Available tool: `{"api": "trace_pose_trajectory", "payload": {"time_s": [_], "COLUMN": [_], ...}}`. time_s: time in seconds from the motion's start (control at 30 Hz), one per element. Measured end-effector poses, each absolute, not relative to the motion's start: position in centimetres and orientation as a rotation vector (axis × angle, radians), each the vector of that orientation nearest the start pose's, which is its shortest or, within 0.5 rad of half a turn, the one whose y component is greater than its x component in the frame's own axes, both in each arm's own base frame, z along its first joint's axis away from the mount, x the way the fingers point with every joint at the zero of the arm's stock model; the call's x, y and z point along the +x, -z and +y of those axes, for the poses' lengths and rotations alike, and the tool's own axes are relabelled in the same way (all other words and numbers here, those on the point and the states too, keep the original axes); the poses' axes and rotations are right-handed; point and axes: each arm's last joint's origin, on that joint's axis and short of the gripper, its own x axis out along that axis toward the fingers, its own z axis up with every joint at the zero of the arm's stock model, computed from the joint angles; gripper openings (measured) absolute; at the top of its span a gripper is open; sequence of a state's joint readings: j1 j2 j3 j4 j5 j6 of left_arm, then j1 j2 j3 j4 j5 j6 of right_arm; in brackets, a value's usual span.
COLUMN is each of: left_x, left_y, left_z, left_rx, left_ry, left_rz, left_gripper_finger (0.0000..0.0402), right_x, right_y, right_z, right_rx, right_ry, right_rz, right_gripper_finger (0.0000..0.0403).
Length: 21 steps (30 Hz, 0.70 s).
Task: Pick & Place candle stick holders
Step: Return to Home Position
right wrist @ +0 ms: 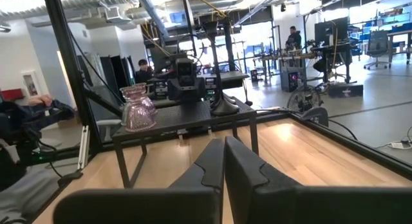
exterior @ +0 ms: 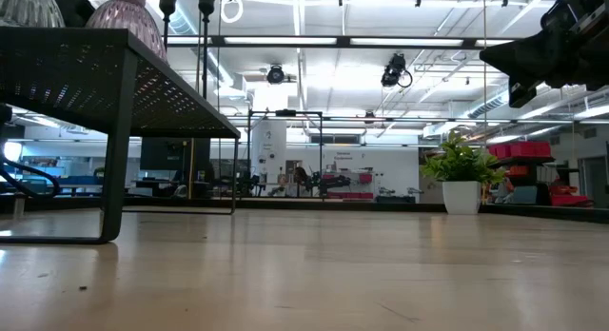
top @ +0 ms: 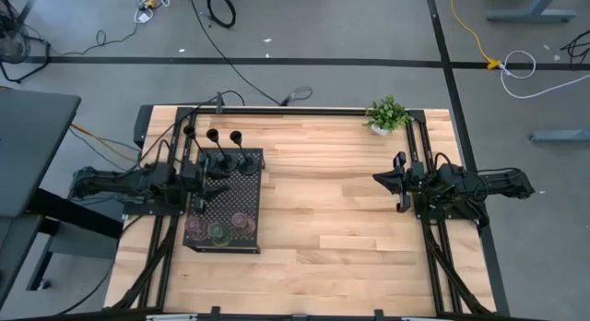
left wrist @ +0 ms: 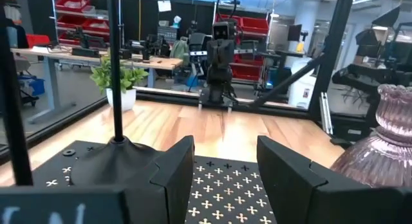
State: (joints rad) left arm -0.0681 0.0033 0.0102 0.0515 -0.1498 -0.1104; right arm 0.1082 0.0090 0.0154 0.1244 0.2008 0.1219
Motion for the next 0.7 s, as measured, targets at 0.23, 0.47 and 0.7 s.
{"api": "trace_pose_trajectory", "payload": {"time_s": [0.23,0.47,0.7], "left_x": [9.7,9.5,9.2], "left_y": [-17.2,-18.3,-19.1], "left_z": [-0.2,-0.2,-0.2], "left_rx": [-0.213,-0.19,-0.196], "left_ry": [-0.082,-0.076,-0.068], "left_rz": [-0.072,-0.109,-0.124], "left_gripper_finger": [0.0172,0.0172,0.0172], "right_x": [9.6,9.6,9.6], "right_y": [-18.0,-18.0,-18.0], "right_z": [0.5,0.5,0.5], "right_rx": [0.142,0.142,0.142], "right_ry": [0.085,0.085,0.085], "right_rz": [-0.135,-0.135,-0.135], "right_gripper_finger": [0.0013,0.0013,0.0013]}}
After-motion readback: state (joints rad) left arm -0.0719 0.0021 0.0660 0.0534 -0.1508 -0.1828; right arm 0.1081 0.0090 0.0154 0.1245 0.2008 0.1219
